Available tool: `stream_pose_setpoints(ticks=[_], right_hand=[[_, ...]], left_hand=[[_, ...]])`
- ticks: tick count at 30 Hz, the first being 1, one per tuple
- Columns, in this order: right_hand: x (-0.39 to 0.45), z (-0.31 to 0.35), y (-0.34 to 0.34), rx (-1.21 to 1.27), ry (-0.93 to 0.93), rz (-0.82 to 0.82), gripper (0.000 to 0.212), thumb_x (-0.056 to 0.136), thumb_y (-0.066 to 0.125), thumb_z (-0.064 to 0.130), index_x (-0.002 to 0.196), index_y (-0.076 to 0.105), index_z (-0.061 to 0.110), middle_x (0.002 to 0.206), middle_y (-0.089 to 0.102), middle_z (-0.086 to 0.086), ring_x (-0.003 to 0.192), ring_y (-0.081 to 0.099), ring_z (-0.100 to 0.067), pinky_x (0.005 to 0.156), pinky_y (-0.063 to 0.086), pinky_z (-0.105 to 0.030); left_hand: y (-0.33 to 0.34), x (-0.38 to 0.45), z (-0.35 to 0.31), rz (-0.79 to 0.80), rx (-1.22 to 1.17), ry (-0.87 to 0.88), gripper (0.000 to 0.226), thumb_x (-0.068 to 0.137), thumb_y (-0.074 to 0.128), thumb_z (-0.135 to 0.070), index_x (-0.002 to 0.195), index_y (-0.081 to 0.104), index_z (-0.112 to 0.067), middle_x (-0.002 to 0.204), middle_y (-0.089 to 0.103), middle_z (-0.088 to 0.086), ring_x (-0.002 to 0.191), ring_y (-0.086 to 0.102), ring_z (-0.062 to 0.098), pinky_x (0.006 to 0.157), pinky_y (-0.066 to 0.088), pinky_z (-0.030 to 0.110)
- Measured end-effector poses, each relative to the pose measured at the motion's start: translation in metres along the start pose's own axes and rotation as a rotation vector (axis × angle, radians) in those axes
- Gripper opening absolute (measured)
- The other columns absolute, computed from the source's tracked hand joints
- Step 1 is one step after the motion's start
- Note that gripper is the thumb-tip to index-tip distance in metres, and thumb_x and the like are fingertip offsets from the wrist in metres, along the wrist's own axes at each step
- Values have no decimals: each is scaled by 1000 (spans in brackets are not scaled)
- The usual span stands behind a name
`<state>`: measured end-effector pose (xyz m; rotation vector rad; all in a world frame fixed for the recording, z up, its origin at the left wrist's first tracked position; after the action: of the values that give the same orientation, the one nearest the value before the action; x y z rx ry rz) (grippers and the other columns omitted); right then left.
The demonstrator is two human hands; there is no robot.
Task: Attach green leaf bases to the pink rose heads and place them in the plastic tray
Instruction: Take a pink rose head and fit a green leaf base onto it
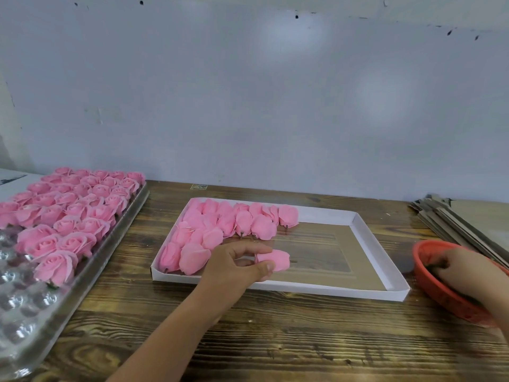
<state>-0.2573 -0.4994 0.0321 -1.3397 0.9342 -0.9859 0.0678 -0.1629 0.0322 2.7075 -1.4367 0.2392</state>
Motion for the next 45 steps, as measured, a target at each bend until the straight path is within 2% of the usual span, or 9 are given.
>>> stream_pose_setpoints(ticks=[7, 14, 20, 22, 26, 34, 38, 42, 45], right_hand=[[-13, -6, -20, 115, 115, -85, 18, 82, 68, 19, 71, 65, 33, 72, 66, 0, 62, 65, -21, 65, 59, -40], [-20, -11, -31, 314, 167, -198, 26, 81, 72, 19, 61, 61, 33, 61, 58, 7, 55, 59, -18, 46, 38, -22], [-4, -41, -19, 476, 233, -319, 11, 72, 69, 14, 72, 67, 26, 56, 65, -2, 54, 64, -25, 54, 59, -45], [2, -51, -12, 476, 242, -324, 12, 71, 70, 18, 75, 63, 26, 59, 64, -1, 53, 64, -24, 50, 58, -44], [4, -45, -7, 465, 240, -230, 24, 74, 67, 12, 87, 58, 30, 82, 62, -6, 66, 64, -32, 63, 59, -50], [-3, -36, -5, 435, 259, -127, 21, 85, 69, 15, 65, 68, 20, 61, 67, -10, 59, 66, -32, 64, 58, -44], [17, -59, 13, 497, 313, -70, 21, 88, 67, 15, 69, 74, 11, 57, 71, -8, 63, 71, -35, 74, 59, -55], [29, -74, 22, 515, 351, -87, 24, 84, 73, 32, 66, 75, 16, 54, 71, 0, 62, 72, -27, 74, 60, -50], [31, -72, 23, 552, 328, -89, 14, 85, 72, 25, 75, 72, 15, 57, 72, -1, 58, 72, -26, 73, 61, -51]], left_hand=[[-2, 1, 2, -11, -12, -10, 27, 78, 85, -14, 92, 80, -36, 104, 73, -23, 96, 71, 5, 83, 61, 30], [-1, 1, 3, -6, -25, -18, 27, 78, 84, -12, 91, 81, -35, 105, 74, -20, 97, 72, 9, 81, 61, 30], [0, 0, 2, -2, -45, -12, 27, 78, 84, -9, 91, 81, -32, 105, 74, -17, 95, 73, 10, 80, 61, 29], [0, 0, 2, -1, -44, -5, 27, 79, 84, -10, 91, 81, -33, 106, 74, -16, 96, 73, 10, 81, 61, 30], [-1, 0, 3, 0, -43, -5, 27, 78, 84, -11, 92, 81, -33, 106, 74, -17, 97, 73, 11, 80, 61, 29], [-2, 2, 5, -5, -46, -8, 25, 78, 85, -12, 92, 81, -33, 106, 74, -15, 98, 73, 14, 80, 61, 29], [-2, 2, 5, -2, -29, -5, 26, 78, 85, -13, 92, 81, -34, 106, 74, -18, 97, 73, 10, 80, 61, 28], [-2, 2, 5, -12, -20, -2, 25, 78, 85, -13, 92, 81, -34, 105, 74, -16, 96, 73, 12, 82, 62, 31], [-2, 2, 6, -5, -26, -6, 25, 78, 85, -13, 93, 81, -33, 106, 75, -15, 94, 74, 14, 83, 62, 32]])
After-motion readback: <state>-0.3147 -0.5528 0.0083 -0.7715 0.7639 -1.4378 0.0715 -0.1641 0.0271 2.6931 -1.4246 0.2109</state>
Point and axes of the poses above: each hand's wrist, its own x-axis towards the middle knuckle, its own y-axis out of the palm, z = x × y, the point moved 9 cm from there along x, towards the middle knuckle
